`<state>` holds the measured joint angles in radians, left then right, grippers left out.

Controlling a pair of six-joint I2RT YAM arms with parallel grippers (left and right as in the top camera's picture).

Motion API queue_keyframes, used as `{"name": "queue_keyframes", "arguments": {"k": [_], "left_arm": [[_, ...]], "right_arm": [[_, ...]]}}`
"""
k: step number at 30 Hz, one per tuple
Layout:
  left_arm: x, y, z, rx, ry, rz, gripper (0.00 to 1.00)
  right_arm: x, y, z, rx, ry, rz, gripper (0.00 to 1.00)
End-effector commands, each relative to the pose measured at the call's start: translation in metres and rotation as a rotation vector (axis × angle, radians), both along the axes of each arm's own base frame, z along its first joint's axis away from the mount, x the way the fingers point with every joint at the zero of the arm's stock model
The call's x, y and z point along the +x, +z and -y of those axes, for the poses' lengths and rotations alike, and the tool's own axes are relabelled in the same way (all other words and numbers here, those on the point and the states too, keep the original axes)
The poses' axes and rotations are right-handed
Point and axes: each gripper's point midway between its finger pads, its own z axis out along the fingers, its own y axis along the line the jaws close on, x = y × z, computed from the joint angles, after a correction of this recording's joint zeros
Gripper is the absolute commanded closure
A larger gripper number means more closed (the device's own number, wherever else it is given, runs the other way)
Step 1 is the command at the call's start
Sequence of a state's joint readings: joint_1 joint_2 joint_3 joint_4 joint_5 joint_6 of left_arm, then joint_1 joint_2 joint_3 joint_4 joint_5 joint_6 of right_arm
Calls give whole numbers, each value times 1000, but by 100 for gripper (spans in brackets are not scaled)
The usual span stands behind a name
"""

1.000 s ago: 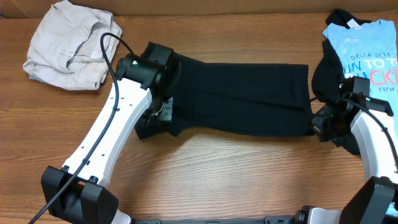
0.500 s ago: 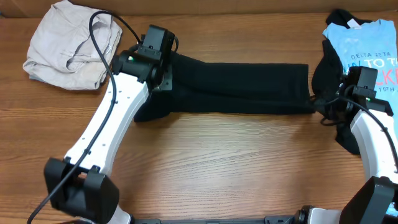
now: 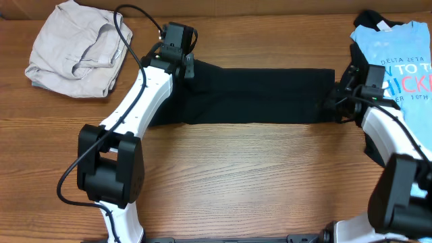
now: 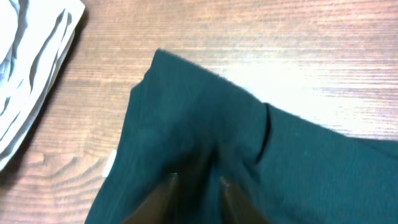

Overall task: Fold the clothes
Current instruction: 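Fold the shirt's right end inward with the right gripper toward the left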

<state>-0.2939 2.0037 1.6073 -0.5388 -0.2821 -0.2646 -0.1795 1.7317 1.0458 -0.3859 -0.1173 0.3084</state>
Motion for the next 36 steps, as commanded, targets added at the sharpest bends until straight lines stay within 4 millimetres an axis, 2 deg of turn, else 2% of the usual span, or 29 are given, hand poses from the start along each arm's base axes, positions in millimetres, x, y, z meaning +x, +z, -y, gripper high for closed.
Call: {"name": "queue_keyframes", "arguments": {"k": [1,3,4,6,8,9,13,16,19,22,26,30,36], "left_arm": [[18,3,0,2,11,65,37],[23,7,0,-5,14,91,14],[28,12,-1,-3,9,112,4],[30,19,-5,8,5,115,0],[29,28,-9,10,12,106,0],[26,39,-13,14,17,91,0],[13,71,-24,20,25,45,0],[-8,91,-25,-16,-2,-36,0],[-32,102,-22,-60,-34,-129,0],[-50,99,-25,-50,-36,-204,0],[-59,92,-35,-6,-24,-250,0],[-59,92,-38,6,-14,-252,0],[-59,92,-39,6,-13,-252,0]], "right_arm": [[10,-6,2,-5,2,8,57],[10,-5,3,-6,-1,12,50],[10,-1,5,-6,-7,19,37],[7,7,10,-4,-17,21,12],[4,17,16,-9,-26,23,3],[1,23,19,-19,-10,21,0],[-10,24,19,-37,68,-8,0],[-18,12,14,-17,115,-54,0],[-19,-1,5,6,195,-71,0],[-20,-20,4,9,228,-106,0],[-19,-35,4,14,233,-129,3],[-13,-38,6,6,233,-109,3],[3,-31,10,-34,256,-37,4]]}}
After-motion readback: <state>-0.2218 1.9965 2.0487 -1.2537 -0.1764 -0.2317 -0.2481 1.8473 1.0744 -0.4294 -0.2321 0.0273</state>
